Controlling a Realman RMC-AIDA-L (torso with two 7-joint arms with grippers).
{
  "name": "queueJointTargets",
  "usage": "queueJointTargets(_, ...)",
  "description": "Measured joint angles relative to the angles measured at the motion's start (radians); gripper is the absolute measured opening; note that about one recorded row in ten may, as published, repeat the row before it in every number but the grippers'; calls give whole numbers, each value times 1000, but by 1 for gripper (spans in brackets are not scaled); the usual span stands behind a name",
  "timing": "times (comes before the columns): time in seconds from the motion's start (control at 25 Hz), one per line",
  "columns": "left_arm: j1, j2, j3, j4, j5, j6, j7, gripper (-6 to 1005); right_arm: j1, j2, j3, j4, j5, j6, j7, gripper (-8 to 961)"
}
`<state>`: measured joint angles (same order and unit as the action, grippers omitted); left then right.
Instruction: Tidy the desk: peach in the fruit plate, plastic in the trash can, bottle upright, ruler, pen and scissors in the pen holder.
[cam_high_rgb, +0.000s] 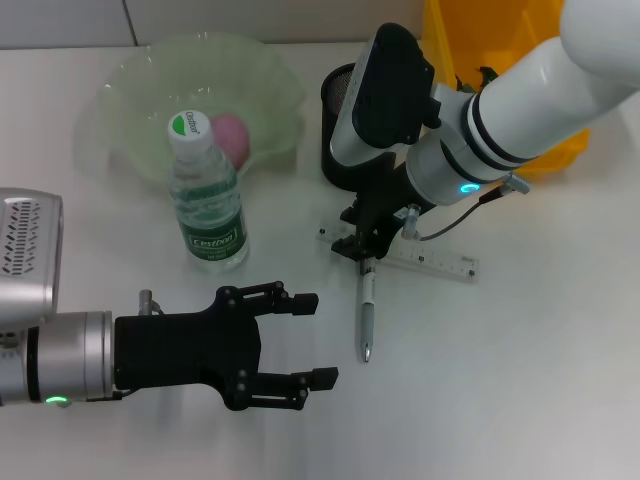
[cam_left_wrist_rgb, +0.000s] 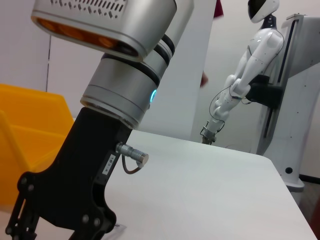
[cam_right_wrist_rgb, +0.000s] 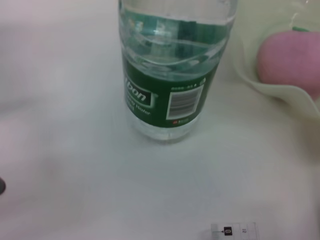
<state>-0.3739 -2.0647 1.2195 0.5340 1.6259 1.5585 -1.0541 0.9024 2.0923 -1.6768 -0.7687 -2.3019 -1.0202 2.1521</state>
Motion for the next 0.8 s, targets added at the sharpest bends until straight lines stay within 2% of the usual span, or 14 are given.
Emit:
queueJointTargets(0.12, -1, 0, -1, 0, 0, 0, 1, 832, -24, -2, 0, -38, 0, -1, 13, 386)
queueJointTargets(0.2, -2, 0, -2, 0, 0, 0, 2, 832, -59, -6, 1, -110, -4, -5, 32, 377)
queueJointTargets(0.24, -2, 0, -2, 0, 0, 0, 2, 832, -101, -9, 15, -207, -20, -16, 54, 377)
queueJointTargets(0.28, -2, 0, -2, 0, 0, 0, 2, 832, -101, -9, 15, -207, -20, -16, 54, 377)
queueJointTargets(0.48, 0, 0, -1, 0, 0, 1, 2, 832, -195, -9, 183, -488, -71, -63, 93, 376)
queueJointTargets(0.52, 0, 0, -2, 0, 0, 1, 2, 832, -215, -9, 216, -542, -70, -53, 95, 376)
queueJointTargets(0.56, 2, 0, -4, 0, 0, 1, 2, 832, -269, -8, 251, -648, -60, 7, 92, 376)
queueJointTargets(0.6, 2, 0, -4, 0, 0, 1, 2, 832, -269, -8, 251, -648, -60, 7, 92, 376)
queueJointTargets(0.64, 2, 0, -6, 0, 0, 0, 2, 832, -316, -6, 263, -715, -41, 82, 66, 376)
queueJointTargets(0.68, 2, 0, -6, 0, 0, 0, 2, 832, -316, -6, 263, -715, -41, 82, 66, 376)
queueJointTargets(0.8, 2, 0, -6, -1, 0, -3, -1, 832, -376, -4, 276, -766, 76, 180, -26, 377)
